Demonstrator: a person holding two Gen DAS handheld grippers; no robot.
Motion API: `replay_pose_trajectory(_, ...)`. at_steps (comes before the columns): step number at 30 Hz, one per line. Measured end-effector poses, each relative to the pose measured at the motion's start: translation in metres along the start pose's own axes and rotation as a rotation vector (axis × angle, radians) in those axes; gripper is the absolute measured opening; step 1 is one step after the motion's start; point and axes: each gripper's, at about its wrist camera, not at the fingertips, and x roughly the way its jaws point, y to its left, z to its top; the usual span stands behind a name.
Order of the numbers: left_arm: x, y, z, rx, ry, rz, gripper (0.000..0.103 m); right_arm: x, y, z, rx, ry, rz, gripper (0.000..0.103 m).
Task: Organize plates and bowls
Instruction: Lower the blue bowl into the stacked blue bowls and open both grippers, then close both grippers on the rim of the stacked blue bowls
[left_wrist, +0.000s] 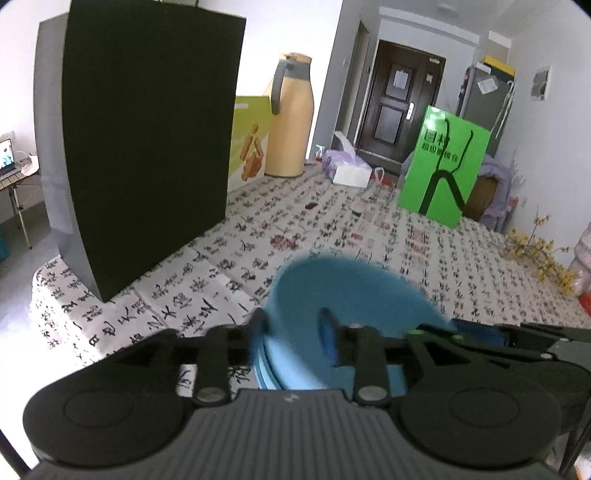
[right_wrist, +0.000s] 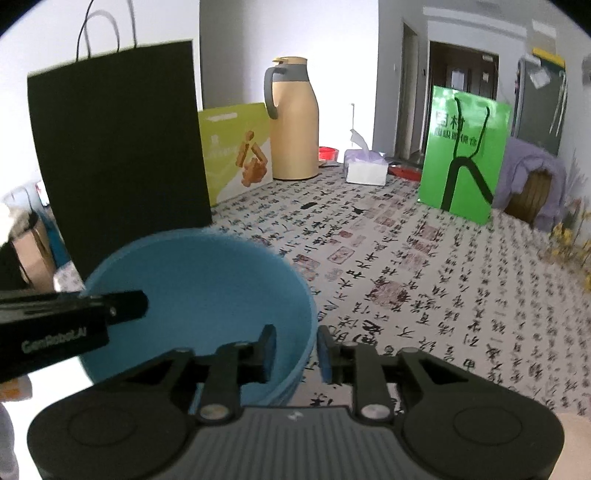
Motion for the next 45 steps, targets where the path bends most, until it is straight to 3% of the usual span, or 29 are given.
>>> replay_pose_trajectory(5, -0.009, 0.003, 0.008, 0.005, -0.034, -0.007, 0.049, -0.009, -0.008, 0.001, 0.018, -0.025, 0.018, 0.044)
replay_pose_trajectory(7, -0.010, 0.004, 0.010, 0.005, -0.039, -0.008, 0.054, -0.012, -0.013, -0.001, 0.036, -0.024, 0.040, 0.057)
replay_pose_trajectory(11, -0.015, 0.008, 0.011, 0.023, -0.058, -0.020, 0.078, -0.020, -0.023, -0.005, 0.078, -0.027, 0.093, 0.075)
replay_pose_trajectory(13, -0.018, 0.010, 0.012, 0.040, -0.064, -0.034, 0.082, -0.025, -0.026, -0.007, 0.085, -0.039, 0.103, 0.085)
replay_pose_trajectory(16, -0.022, 0.014, 0.014, 0.049, -0.071, -0.056, 0.103, -0.029, -0.032, -0.010, 0.108, -0.038, 0.116, 0.095)
replay_pose_trajectory(19, -0.025, 0.020, 0.016, 0.055, -0.066, -0.110, 0.103, -0.032, -0.039, -0.012, 0.147, -0.031, 0.145, 0.103)
replay_pose_trajectory(31, -0.005, 0.043, 0.025, 0.022, 0.073, -0.210, 0.103, -0.029, -0.041, -0.017, 0.215, 0.022, 0.166, 0.103)
replay_pose_trajectory(39, 0.023, 0.045, 0.031, 0.032, 0.130, -0.243, 0.103, -0.002, -0.049, -0.018, 0.295, 0.099, 0.200, 0.103)
replay_pose_trajectory(45, 0.058, 0.047, 0.031, 0.019, 0.223, -0.264, 0.103, 0.029, -0.056, -0.021, 0.369, 0.188, 0.241, 0.103)
